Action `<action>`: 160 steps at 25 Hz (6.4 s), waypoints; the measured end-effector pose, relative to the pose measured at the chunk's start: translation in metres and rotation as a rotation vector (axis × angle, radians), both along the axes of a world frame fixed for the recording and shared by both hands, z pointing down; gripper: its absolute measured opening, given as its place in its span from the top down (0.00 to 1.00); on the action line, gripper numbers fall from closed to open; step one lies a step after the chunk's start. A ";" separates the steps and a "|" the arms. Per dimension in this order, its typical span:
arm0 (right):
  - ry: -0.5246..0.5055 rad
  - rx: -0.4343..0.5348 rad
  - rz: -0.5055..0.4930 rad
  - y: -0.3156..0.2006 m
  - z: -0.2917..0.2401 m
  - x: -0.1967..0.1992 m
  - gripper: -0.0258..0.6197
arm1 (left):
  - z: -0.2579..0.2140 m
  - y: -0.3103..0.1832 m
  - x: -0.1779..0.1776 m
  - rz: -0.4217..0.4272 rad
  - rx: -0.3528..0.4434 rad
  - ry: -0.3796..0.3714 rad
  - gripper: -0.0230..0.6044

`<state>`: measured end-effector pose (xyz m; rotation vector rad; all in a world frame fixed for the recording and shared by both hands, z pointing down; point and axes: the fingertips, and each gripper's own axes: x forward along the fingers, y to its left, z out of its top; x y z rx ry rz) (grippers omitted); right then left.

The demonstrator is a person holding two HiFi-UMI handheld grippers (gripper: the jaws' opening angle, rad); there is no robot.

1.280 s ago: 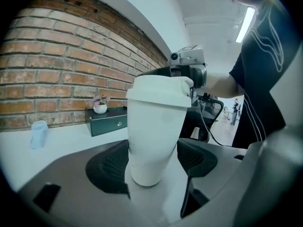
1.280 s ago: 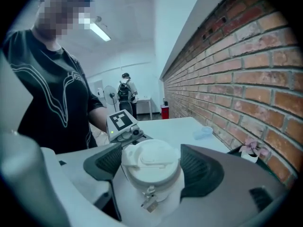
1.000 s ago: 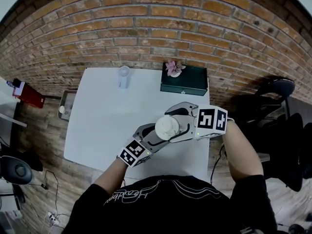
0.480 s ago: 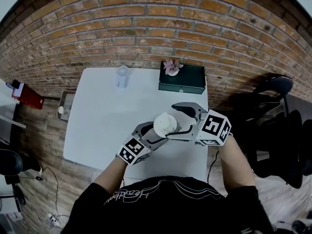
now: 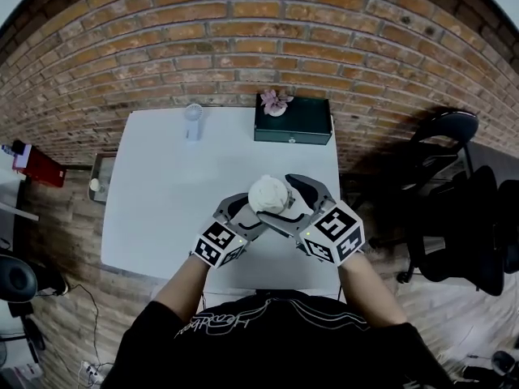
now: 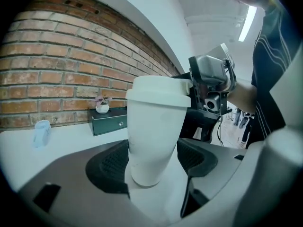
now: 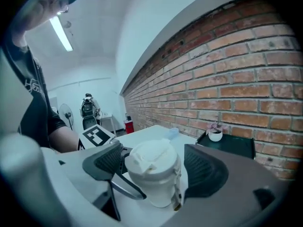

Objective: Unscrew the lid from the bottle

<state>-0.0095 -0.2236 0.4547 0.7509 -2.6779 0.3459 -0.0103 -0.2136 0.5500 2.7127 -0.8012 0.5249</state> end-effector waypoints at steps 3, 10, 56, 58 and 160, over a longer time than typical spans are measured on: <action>0.031 0.027 0.037 0.002 0.004 -0.003 0.36 | 0.001 0.001 0.000 -0.001 0.000 -0.004 0.42; 0.075 0.042 0.069 0.001 0.008 -0.001 0.44 | 0.002 0.000 0.001 -0.003 0.003 -0.007 0.42; 0.463 0.048 -0.952 0.020 0.011 -0.010 0.31 | 0.001 0.002 0.000 0.038 -0.011 -0.024 0.43; 0.388 0.063 -0.854 0.018 -0.001 -0.013 0.31 | 0.002 0.001 -0.001 0.034 -0.010 -0.026 0.43; 0.124 0.034 0.117 -0.007 0.011 -0.006 0.34 | 0.004 0.003 -0.001 -0.085 -0.024 -0.028 0.44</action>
